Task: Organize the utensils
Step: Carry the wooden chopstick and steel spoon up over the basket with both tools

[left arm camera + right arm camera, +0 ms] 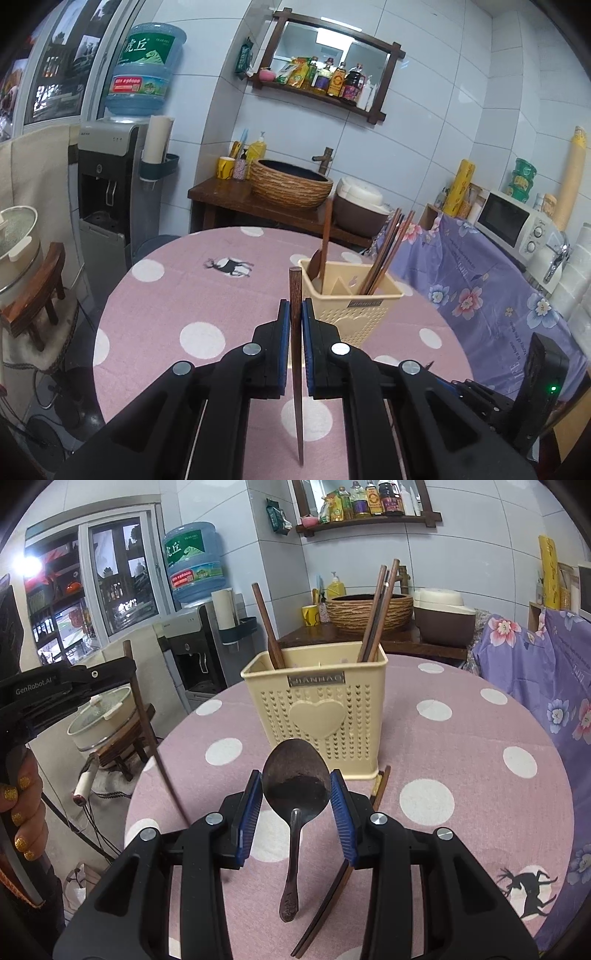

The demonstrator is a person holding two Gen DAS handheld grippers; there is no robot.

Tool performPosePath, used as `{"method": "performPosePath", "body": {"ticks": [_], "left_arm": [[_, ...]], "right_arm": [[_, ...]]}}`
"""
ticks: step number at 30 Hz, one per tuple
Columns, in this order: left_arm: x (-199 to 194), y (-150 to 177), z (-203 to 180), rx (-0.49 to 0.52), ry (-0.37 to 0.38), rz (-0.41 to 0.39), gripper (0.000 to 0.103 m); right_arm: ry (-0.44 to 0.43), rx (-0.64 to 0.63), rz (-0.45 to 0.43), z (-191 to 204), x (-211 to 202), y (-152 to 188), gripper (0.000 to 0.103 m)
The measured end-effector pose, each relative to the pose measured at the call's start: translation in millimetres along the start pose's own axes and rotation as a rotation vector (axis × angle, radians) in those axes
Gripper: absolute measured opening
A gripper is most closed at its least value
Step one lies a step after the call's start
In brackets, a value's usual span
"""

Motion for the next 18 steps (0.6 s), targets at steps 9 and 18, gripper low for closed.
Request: {"method": "performPosePath", "body": {"ticks": [9, 18], "left_arm": [[-21.6, -106.8, -43.2, 0.036, 0.073, -0.136, 0.008], [-5.0, -181.7, -81.7, 0.107, -0.025, -0.253, 0.008]], "right_arm": [[0.016, -0.094, -0.14, 6.0, -20.4, -124.3, 0.038], [0.104, -0.09, -0.285, -10.9, -18.7, -234.2, 0.038]]}}
Point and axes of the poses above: each gripper's, at about its wrist camera, not at the fingertips, and x roughly the way its jaws point, z to its left, y to its underside, the point moved 9 cm from there along x, roughly the way its jaws point, and after that the axes turned 10 degrees about -y, right-handed, at the moved point
